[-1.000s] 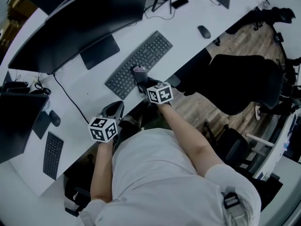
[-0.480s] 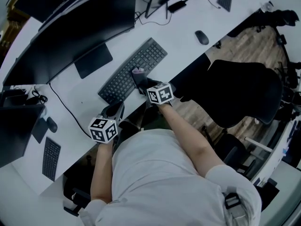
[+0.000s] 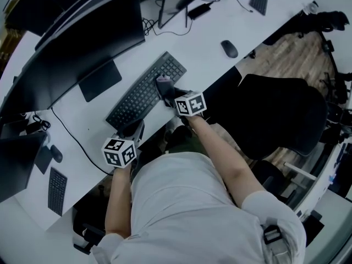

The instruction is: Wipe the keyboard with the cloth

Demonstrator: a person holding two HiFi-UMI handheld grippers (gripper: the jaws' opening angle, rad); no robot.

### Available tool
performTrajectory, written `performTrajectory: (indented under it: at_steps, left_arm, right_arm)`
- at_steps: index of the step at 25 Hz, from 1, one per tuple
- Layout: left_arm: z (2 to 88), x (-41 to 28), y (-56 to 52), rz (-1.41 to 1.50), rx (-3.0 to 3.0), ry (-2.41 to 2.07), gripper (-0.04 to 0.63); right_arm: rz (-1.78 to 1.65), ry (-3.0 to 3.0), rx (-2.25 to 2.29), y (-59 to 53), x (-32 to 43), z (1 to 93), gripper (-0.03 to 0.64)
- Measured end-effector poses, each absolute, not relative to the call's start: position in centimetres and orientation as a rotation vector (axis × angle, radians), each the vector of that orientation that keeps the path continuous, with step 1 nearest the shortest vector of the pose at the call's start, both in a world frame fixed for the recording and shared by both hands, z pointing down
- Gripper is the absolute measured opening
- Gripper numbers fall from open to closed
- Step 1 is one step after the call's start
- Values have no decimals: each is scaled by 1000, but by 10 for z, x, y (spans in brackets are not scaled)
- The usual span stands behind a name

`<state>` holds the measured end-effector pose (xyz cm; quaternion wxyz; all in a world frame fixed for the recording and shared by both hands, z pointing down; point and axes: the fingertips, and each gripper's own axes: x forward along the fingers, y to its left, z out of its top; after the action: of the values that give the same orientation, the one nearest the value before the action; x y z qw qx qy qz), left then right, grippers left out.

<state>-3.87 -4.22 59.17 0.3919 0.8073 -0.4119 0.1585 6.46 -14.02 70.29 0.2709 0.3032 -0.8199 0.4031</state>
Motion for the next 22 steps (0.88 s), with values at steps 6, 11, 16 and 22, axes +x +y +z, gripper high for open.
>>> performTrajectory:
  at_steps: [6,11,16,22]
  left_arm:
    - [594,-17,-65,388,2059,-1046,2]
    - [597,0,-81,381,2062,-1043,2]
    - [595,16,-94,365,2074,-1029,2]
    - [589,30,-107,353,2115,-995,2]
  right_arm:
    - [1101,-2217,801,-155,79,703,146]
    - [1106,-2217,811,-177,101,704,146]
    - [1157,-2206,872,-201,126,704,146]
    - [1238,-2182,957,-216,154,705,146]
